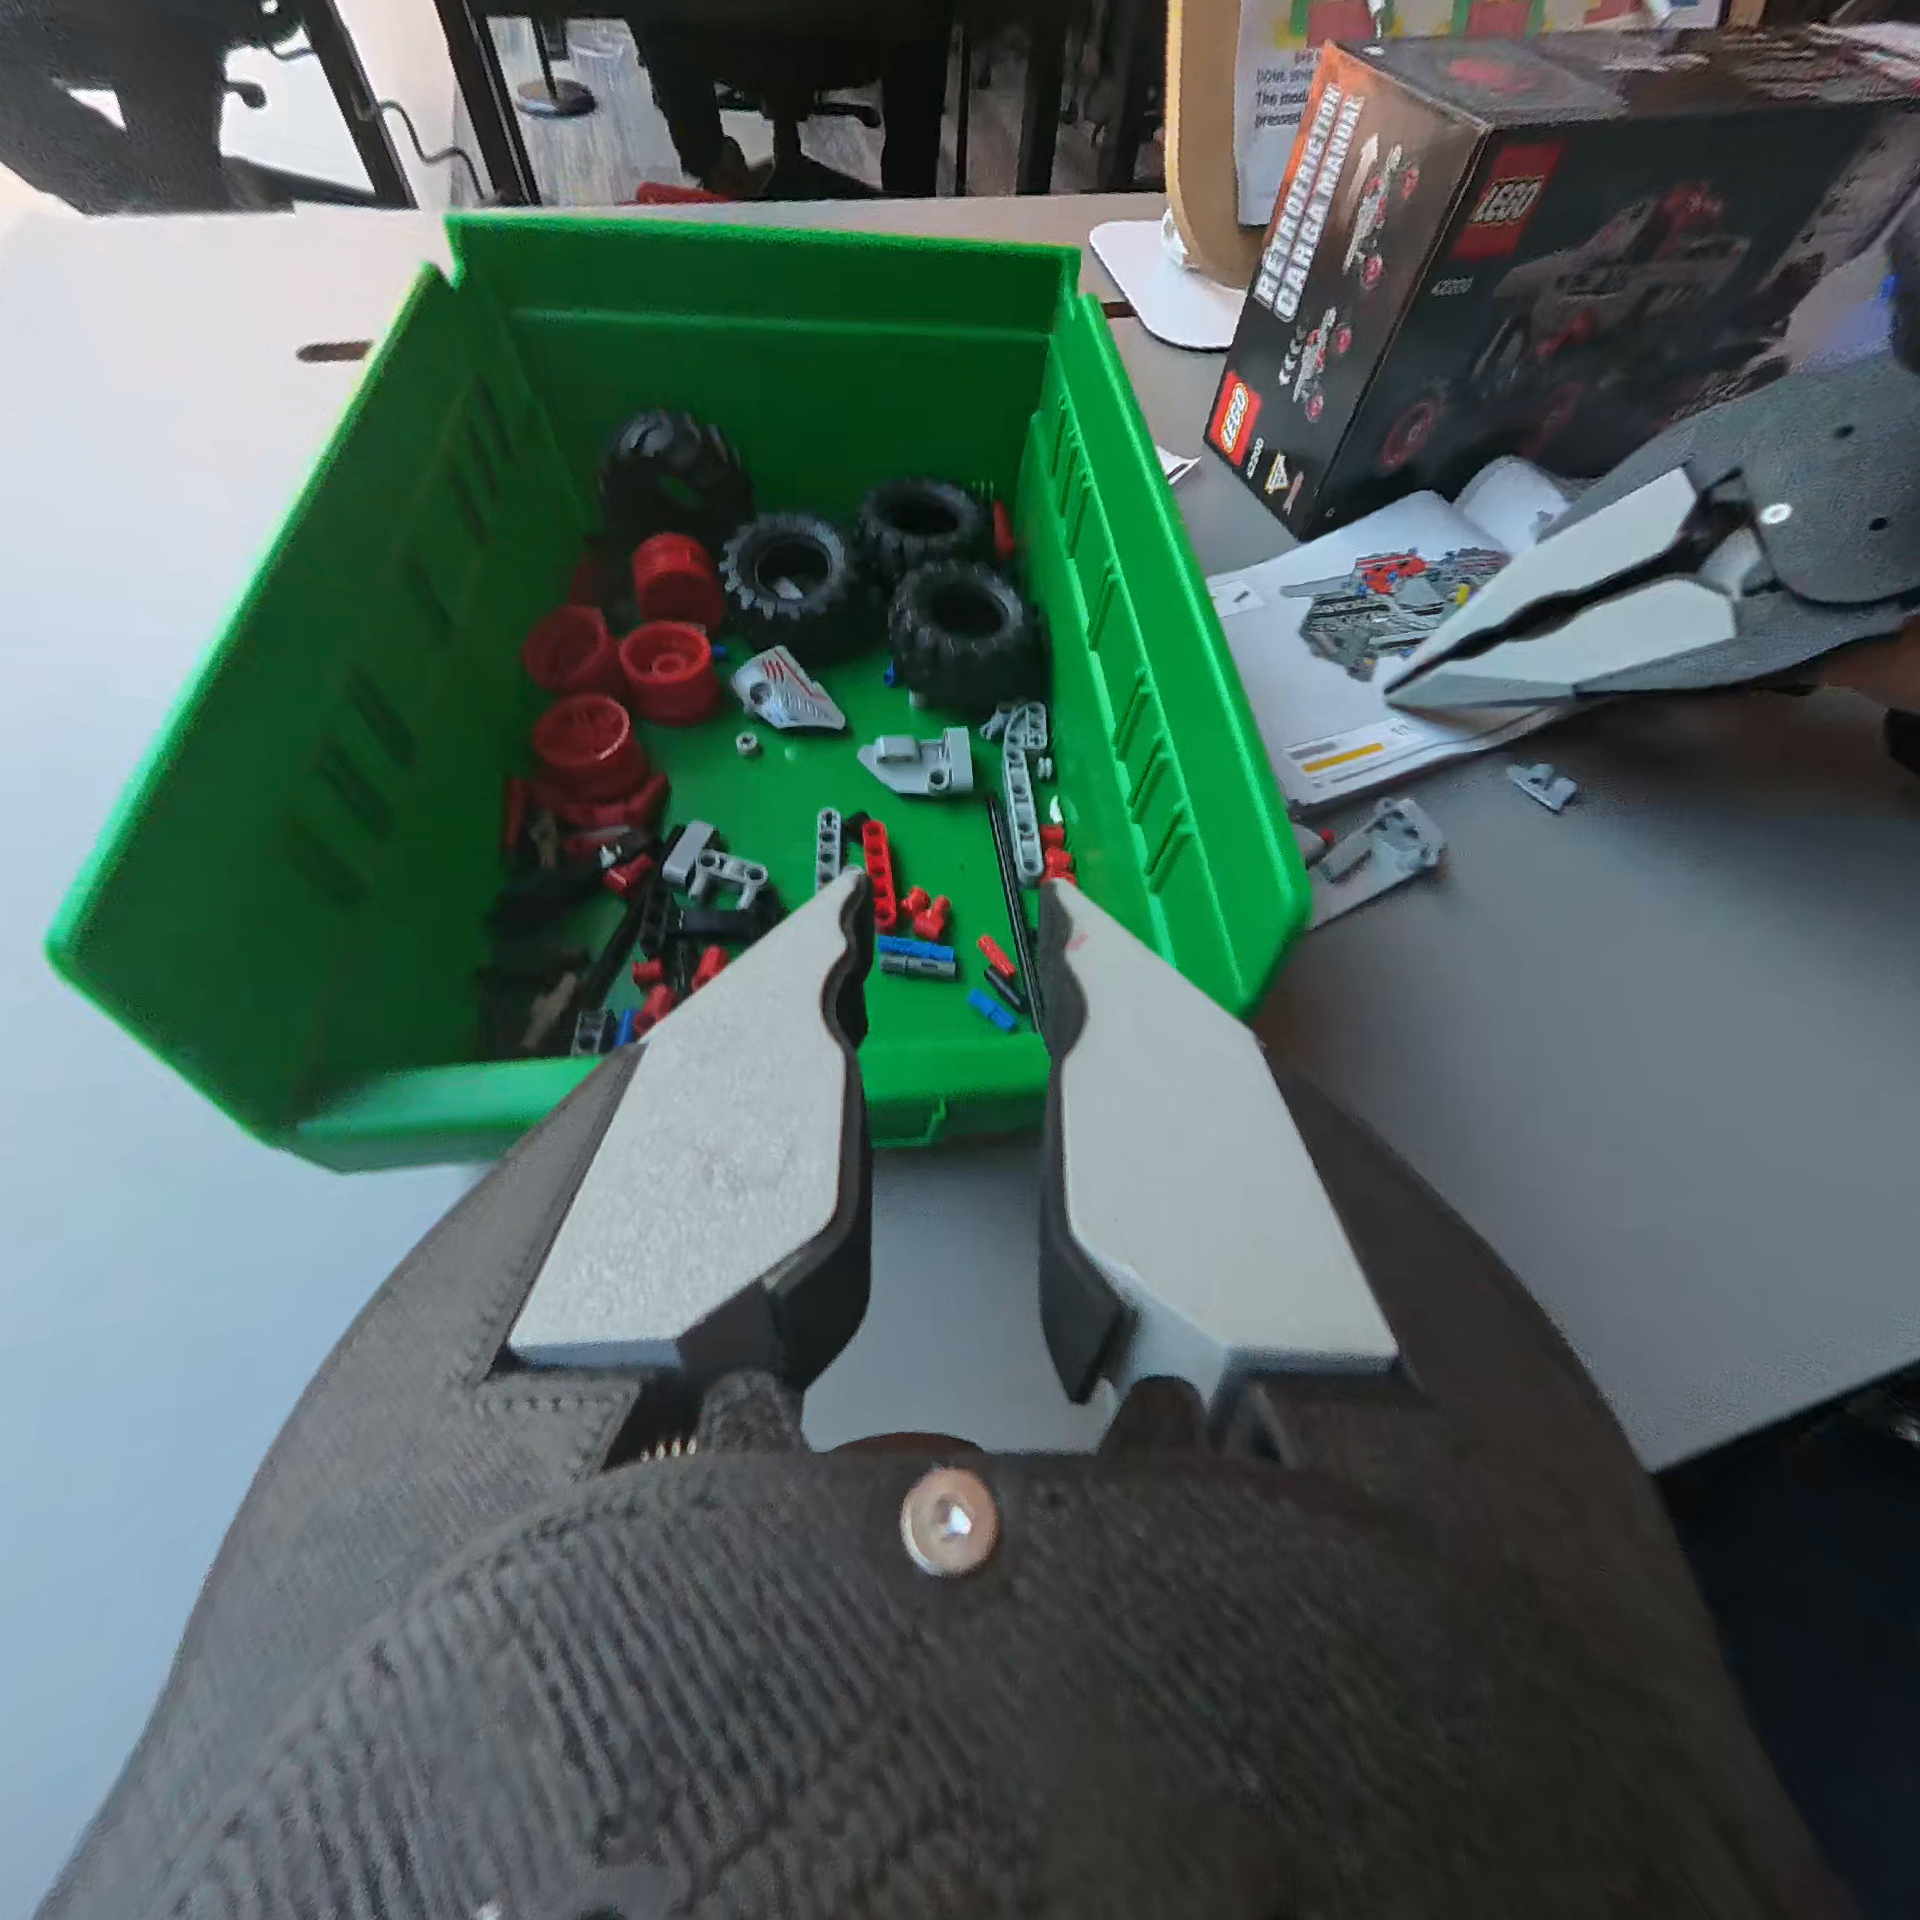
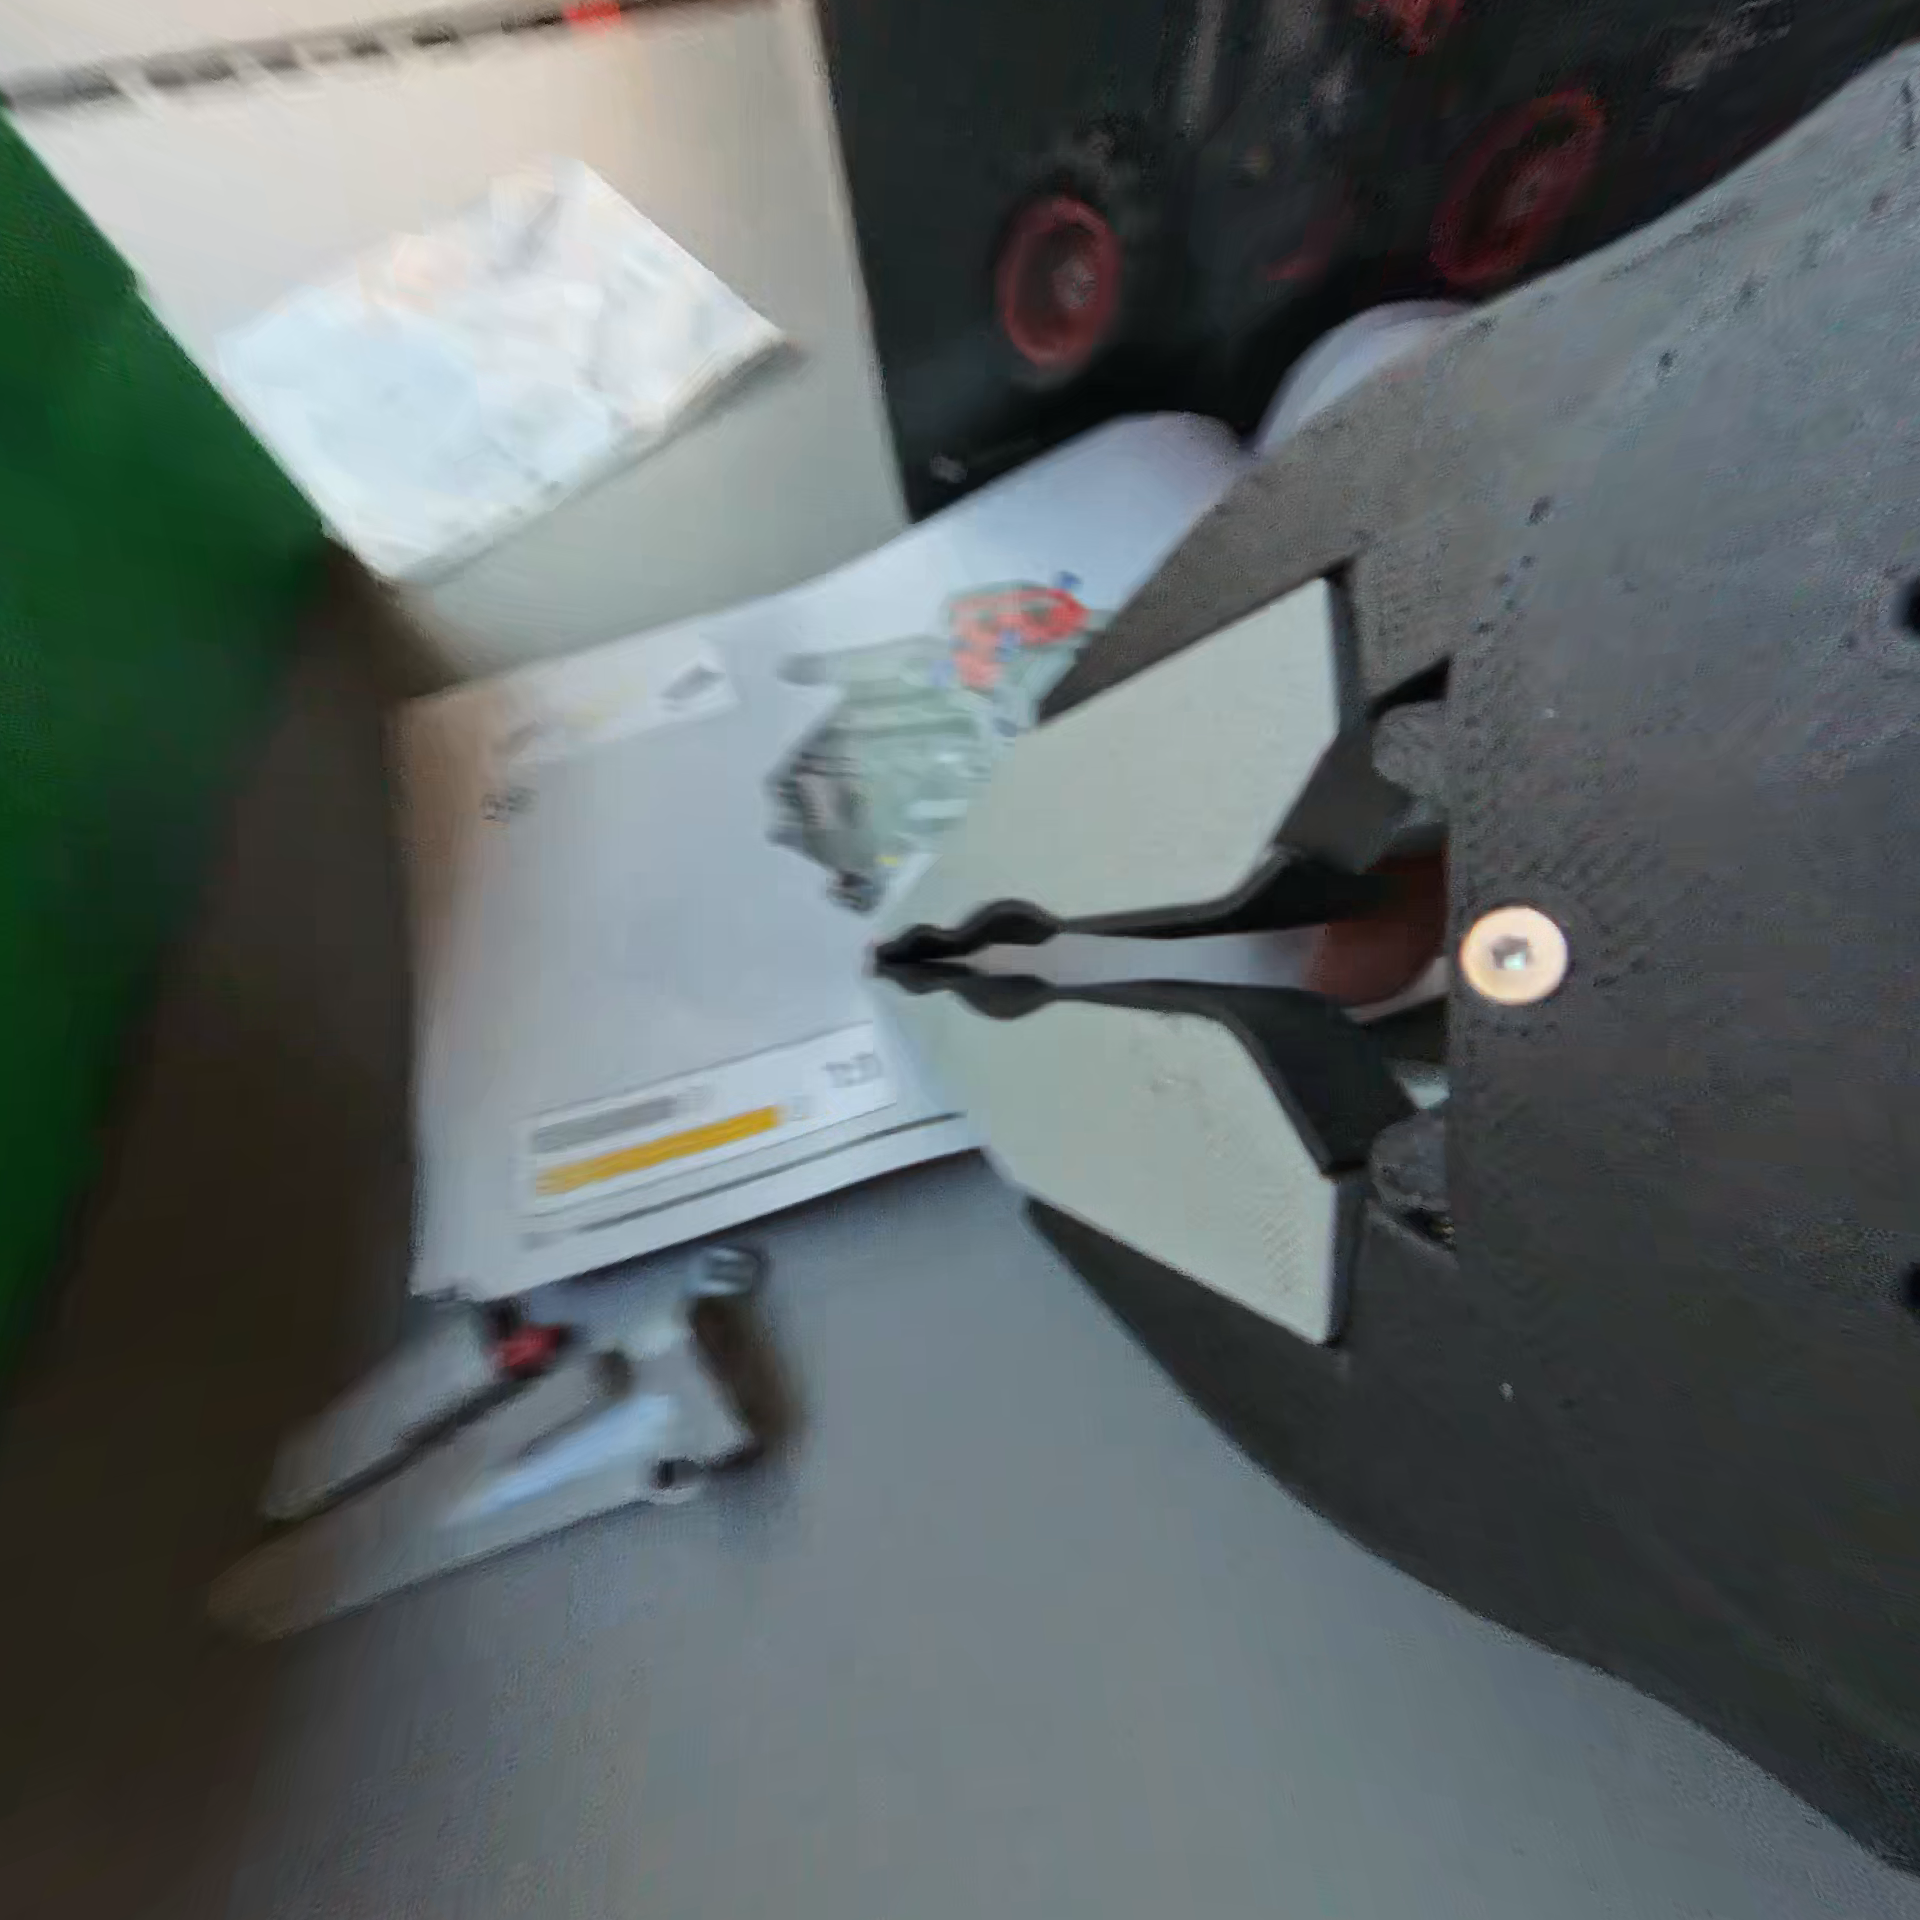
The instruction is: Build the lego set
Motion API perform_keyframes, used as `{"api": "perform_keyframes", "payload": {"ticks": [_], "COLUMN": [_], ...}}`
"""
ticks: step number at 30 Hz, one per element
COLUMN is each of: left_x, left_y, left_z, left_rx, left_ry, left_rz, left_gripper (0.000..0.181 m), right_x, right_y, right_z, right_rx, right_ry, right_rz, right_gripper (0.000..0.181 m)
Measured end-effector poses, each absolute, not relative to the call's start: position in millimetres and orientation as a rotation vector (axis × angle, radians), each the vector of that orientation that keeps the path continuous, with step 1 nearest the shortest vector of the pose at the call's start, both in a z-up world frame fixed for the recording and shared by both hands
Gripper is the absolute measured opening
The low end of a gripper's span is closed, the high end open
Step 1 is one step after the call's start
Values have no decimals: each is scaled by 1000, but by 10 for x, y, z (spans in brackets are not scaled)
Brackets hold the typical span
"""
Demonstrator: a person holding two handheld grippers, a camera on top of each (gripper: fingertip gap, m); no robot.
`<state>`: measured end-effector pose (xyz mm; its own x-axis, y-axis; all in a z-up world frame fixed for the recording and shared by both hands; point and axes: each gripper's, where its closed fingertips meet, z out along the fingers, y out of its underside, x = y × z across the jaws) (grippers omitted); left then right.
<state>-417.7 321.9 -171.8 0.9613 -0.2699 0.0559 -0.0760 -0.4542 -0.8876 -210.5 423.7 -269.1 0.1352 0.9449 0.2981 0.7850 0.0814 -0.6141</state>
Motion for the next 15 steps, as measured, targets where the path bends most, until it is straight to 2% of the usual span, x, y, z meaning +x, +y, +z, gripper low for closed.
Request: {"api": "perform_keyframes", "payload": {"ticks": [1, 5, 8, 9, 10, 13, 14, 15], "left_x": [-4173, -4171, -4223, -4205, -4192, -4267, -4285, -4294], "left_y": [3296, 3625, 3848, 3885, 3905, 3937, 3938, 3942], "left_z": [-1707, -1586, -1494, -1479, -1477, -1499, -1502, -1498], "left_rx": [-2033, -1986, -1965, -1958, -1952, -1947, -1948, -1952], "left_ry": [268, 375, 440, 471, 502, 531, 534, 543], "left_rz": [-233, -263, -227, -238, -247, -239, -255, -276], "left_gripper": [29, 30, 30, 30, 30, 29, 28, 28], "right_x": [-2136, -2287, -2273, -2312, -2324, -2307, -2317, -2330], "right_y": [4225, 4132, 4057, 4043, 4058, 4212, 4227, 4213], "right_z": [-2683, -2409, -2695, -2642, -2579, -2368, -2338, -2378], "right_rx": [-1716, -1587, -1699, -1689, -1688, -1694, -1705, -1738], "right_ry": [-1706, -1726, -1827, -1797, -1772, -1665, -1632, -1622], "right_rz": [315, 432, 457, 498, 509, 468, 500, 545], "right_gripper": [0, 0, 2, 6, 31, 44, 42, 32]}}
